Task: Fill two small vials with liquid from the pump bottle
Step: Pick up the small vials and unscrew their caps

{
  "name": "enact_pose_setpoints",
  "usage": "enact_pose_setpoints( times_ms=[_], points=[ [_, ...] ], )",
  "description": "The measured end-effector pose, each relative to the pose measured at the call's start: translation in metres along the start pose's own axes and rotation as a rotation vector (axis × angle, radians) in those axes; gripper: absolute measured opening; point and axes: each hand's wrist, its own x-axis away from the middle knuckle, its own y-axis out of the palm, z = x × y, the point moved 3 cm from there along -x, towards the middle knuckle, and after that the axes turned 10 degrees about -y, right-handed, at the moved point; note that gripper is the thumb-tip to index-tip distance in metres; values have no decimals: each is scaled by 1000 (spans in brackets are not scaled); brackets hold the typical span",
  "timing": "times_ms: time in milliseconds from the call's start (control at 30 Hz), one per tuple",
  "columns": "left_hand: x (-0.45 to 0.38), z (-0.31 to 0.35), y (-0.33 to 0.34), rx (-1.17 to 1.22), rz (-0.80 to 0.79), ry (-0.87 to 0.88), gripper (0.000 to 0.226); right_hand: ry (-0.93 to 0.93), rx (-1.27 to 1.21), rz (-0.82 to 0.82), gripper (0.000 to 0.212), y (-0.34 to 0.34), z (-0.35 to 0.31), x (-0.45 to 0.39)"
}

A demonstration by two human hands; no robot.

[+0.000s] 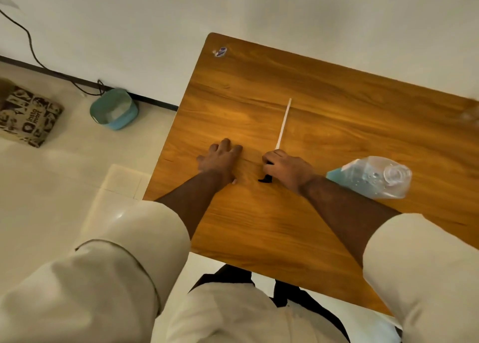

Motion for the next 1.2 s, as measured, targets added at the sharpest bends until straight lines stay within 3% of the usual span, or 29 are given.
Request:
enact_pose_setpoints(
  times_ms=[233,467,567,700,800,1033,1200],
  points=[
    [4,18,-4,-20,-24,15,96,-34,1,-52,26,-6,5,11],
    [2,39,-41,-85,-130,-14,102,235,0,-187,33,-58,-5,22],
    [5,67,-65,-21,-60,-23,97,332,-16,-95,33,-110,11,40],
    [16,133,-111,47,120,69,91,418,-96,176,35,-180,59,103],
    [30,202,-135,106,192,157,88,477,-136,254,34,-187,108,177],
    [57,377,-155,167,334,263,85,625,-237,309,34,-130,228,339],
    [56,478,-105,75,256,292,83,696,-338,345,37,-62,291,416]
  ],
)
